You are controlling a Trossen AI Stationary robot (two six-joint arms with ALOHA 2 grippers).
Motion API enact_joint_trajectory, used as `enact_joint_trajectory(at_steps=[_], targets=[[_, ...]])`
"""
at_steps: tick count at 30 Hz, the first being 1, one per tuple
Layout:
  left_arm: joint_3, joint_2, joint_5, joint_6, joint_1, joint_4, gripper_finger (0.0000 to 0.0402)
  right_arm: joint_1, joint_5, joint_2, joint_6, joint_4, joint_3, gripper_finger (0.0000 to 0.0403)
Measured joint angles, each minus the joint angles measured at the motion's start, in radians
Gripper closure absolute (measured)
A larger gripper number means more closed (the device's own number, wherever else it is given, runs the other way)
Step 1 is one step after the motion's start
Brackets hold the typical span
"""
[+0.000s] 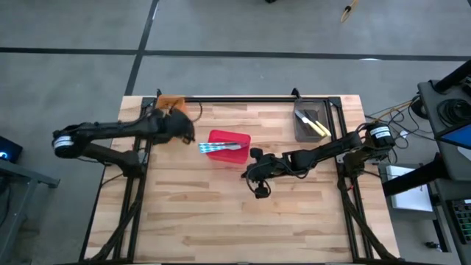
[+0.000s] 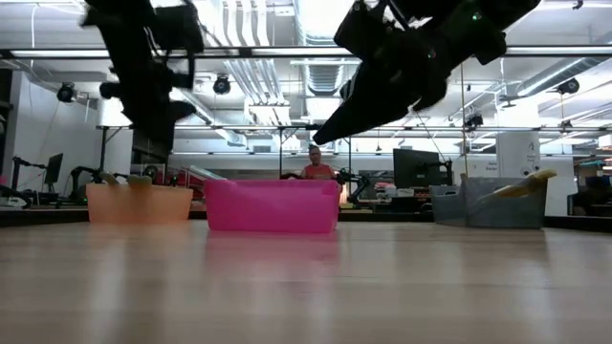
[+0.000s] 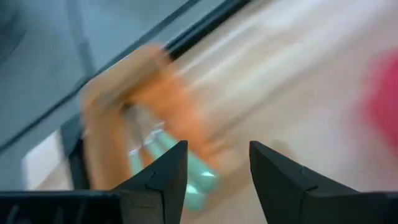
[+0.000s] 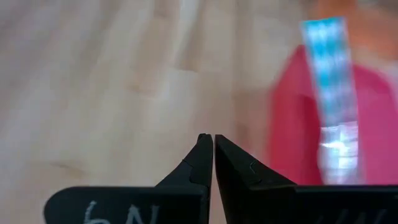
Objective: Sort silverware by color (type)
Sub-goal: Return to Home Position
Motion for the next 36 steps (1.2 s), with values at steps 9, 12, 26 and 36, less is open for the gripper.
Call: enact_joint_trajectory(at_steps=[9,12,26,36], targets=[[-0.139,-0.200,0.070,0.311,-0.556,0.422,0.0254,-0.047,-0.002,0.000,0.007,-0.046,-0.001,0.0394],[-0.236,-0.257,0.072,0.371,-0.686,0.667,0.0266,-0.082,-0.127,-0.010,0.007,-0.045,-0.005,0.0394],[-0.491,-0.412,0.295,0.535,-0.534,1.062,0.0397,-0.169,-0.171,-0.154,-0.028,0.008,-0.126,0.0394],[-0.500,-0.571,0.599,0.599,-0.314,0.952,0.0400,-0.174,-0.171,-0.317,-0.004,0.040,-0.188,0.0394]])
